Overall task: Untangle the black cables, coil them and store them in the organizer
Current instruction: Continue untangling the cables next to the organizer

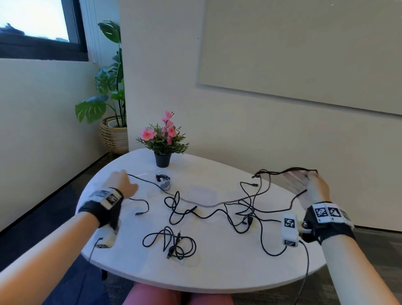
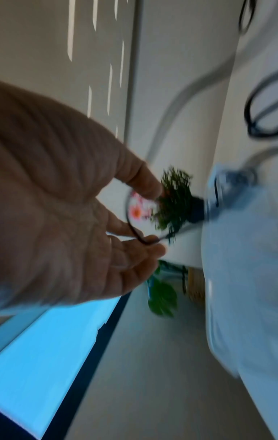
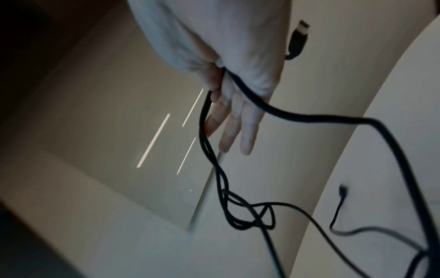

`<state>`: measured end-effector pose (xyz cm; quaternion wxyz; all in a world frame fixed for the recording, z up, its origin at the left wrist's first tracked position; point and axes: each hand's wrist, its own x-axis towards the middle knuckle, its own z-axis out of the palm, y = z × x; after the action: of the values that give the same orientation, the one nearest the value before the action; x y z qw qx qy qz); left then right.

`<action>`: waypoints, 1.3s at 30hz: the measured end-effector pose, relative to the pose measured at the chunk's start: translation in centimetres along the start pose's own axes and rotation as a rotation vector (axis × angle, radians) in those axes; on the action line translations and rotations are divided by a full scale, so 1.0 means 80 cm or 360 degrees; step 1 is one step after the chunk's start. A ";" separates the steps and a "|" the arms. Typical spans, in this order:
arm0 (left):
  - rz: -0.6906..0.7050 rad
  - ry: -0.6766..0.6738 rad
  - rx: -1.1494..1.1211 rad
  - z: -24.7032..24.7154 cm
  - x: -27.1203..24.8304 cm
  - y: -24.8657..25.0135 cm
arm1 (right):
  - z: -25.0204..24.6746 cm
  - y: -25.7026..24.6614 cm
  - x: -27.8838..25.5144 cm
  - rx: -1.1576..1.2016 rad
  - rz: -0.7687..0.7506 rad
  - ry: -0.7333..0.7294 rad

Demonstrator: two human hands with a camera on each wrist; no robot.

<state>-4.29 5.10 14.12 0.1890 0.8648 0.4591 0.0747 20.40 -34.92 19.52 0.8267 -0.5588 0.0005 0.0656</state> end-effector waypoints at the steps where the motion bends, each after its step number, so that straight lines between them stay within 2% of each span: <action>1: 0.0139 0.0001 0.0141 0.004 -0.011 0.019 | 0.013 0.005 0.001 0.0049 0.0023 -0.0097; 5: 0.0793 0.0029 0.0040 0.027 -0.064 0.102 | 0.075 0.010 -0.028 0.0111 0.0034 -0.0352; 7: 0.1042 -0.0128 -0.0144 0.039 -0.088 0.133 | 0.097 0.015 -0.045 0.0145 0.0079 -0.0487; 11: 0.1221 -0.0646 -0.0538 0.064 -0.127 0.172 | 0.127 0.030 -0.069 0.0239 0.0151 -0.0637; 13: 0.1242 -0.0756 -0.0792 0.076 -0.136 0.182 | 0.135 0.038 -0.078 0.0240 0.0169 -0.0712; 15: 0.1213 -0.0750 -0.1016 0.081 -0.139 0.186 | 0.139 0.047 -0.085 0.0189 0.0201 -0.0793; 18: 0.1170 -0.0682 -0.1147 0.078 -0.136 0.182 | 0.141 0.057 -0.086 0.0122 0.0183 -0.0818; 20: 0.1161 -0.0596 -0.1126 0.068 -0.129 0.170 | 0.139 0.053 -0.079 0.0136 0.0107 -0.0699; 23: 0.1100 -0.0372 -0.0848 0.040 -0.098 0.133 | 0.117 0.034 -0.040 0.0096 -0.0074 -0.0340; 26: 0.0821 -0.0073 -0.0765 0.010 -0.048 0.075 | 0.071 0.025 0.006 0.0084 -0.0163 -0.0038; 29: 0.0574 0.0182 -0.0775 -0.016 -0.017 0.027 | 0.051 0.031 0.024 -0.0148 -0.0297 0.0034; 31: 0.0381 0.0343 -0.0852 -0.027 -0.003 0.006 | 0.039 0.038 0.044 -0.0349 -0.0309 0.0162; 34: 0.0174 0.0527 -0.0917 -0.042 0.004 -0.024 | 0.019 0.034 0.060 -0.0621 -0.0189 0.0399; 37: 0.0065 0.0611 -0.0907 -0.048 0.009 -0.043 | 0.008 0.037 0.063 -0.0605 -0.0116 0.0448; 39: -0.0011 0.0675 -0.1048 -0.048 0.009 -0.047 | 0.006 0.040 0.064 -0.0529 -0.0011 0.0496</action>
<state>-7.93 8.64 16.10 0.3575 0.7217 0.4424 0.3944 25.08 -32.78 16.35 0.7134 -0.6907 0.1155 -0.0250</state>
